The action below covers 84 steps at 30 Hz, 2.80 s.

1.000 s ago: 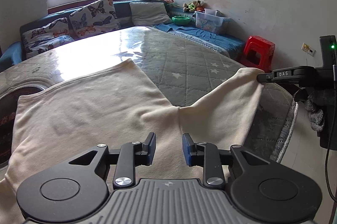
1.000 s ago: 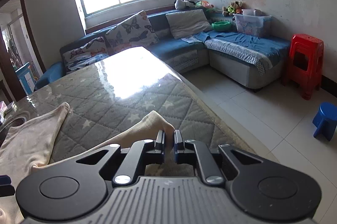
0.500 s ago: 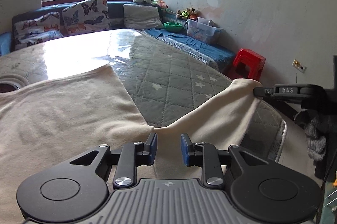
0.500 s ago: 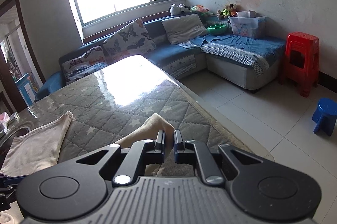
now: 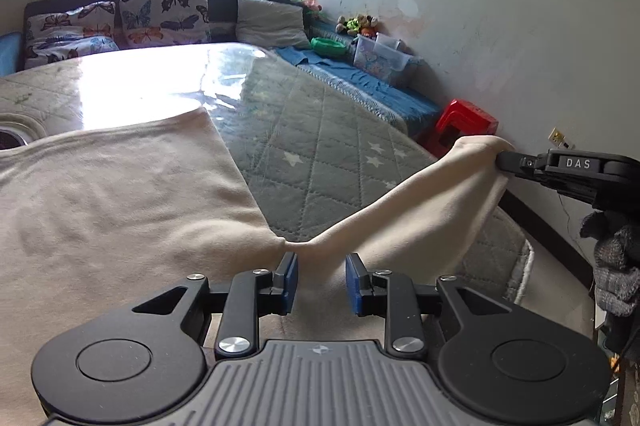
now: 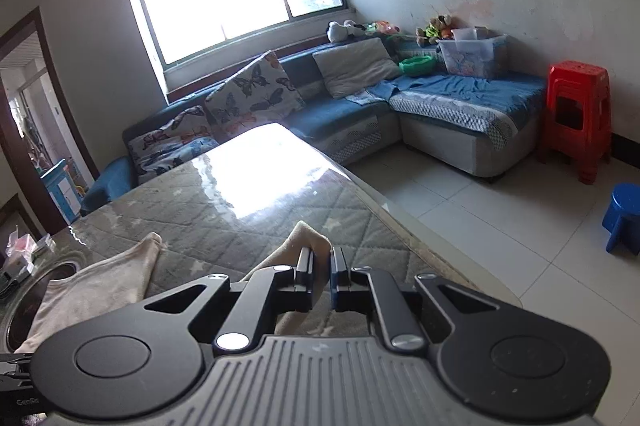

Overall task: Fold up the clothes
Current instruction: 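Lift the sleeve with the right gripper and fold it across the body, then open the right gripper and move the left gripper to the other sleeve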

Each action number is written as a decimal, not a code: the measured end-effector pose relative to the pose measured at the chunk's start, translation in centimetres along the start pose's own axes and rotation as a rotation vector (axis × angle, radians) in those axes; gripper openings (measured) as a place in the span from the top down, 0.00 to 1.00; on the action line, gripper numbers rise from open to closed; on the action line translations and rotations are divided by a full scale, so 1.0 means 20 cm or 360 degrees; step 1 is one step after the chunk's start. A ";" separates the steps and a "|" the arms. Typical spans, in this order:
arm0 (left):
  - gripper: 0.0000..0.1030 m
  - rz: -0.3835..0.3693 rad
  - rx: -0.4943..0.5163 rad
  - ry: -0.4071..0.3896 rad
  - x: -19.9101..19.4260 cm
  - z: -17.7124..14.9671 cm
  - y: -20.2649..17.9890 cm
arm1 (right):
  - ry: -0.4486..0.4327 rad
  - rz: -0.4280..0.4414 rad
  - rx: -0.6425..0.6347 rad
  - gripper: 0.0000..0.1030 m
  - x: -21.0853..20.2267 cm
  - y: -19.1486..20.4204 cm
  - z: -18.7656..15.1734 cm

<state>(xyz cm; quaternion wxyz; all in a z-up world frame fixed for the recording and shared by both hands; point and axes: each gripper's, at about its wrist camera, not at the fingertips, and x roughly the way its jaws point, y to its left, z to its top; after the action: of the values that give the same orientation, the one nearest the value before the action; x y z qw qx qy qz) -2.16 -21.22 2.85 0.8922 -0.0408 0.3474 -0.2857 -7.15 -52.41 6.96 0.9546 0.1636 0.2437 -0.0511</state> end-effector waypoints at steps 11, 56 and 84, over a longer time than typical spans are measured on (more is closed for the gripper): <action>0.72 0.0219 -0.0069 -0.0067 -0.33 -0.11 0.27 | -0.0060 0.0322 -0.0305 0.93 -0.19 0.41 0.17; 0.67 0.0746 -0.0280 -0.0182 -0.73 -0.32 0.71 | 0.0536 0.0592 -0.0882 0.79 0.23 0.91 -0.31; 0.67 0.1108 -0.0501 -0.0219 -0.93 -0.41 0.98 | 0.0502 0.0747 -0.1195 0.80 0.22 1.15 -0.39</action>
<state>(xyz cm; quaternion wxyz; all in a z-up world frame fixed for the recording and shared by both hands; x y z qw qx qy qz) -9.11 6.14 2.35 0.9399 -0.0759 0.3194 0.0945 -2.74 -28.23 5.00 0.8848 -0.1366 0.3437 0.2834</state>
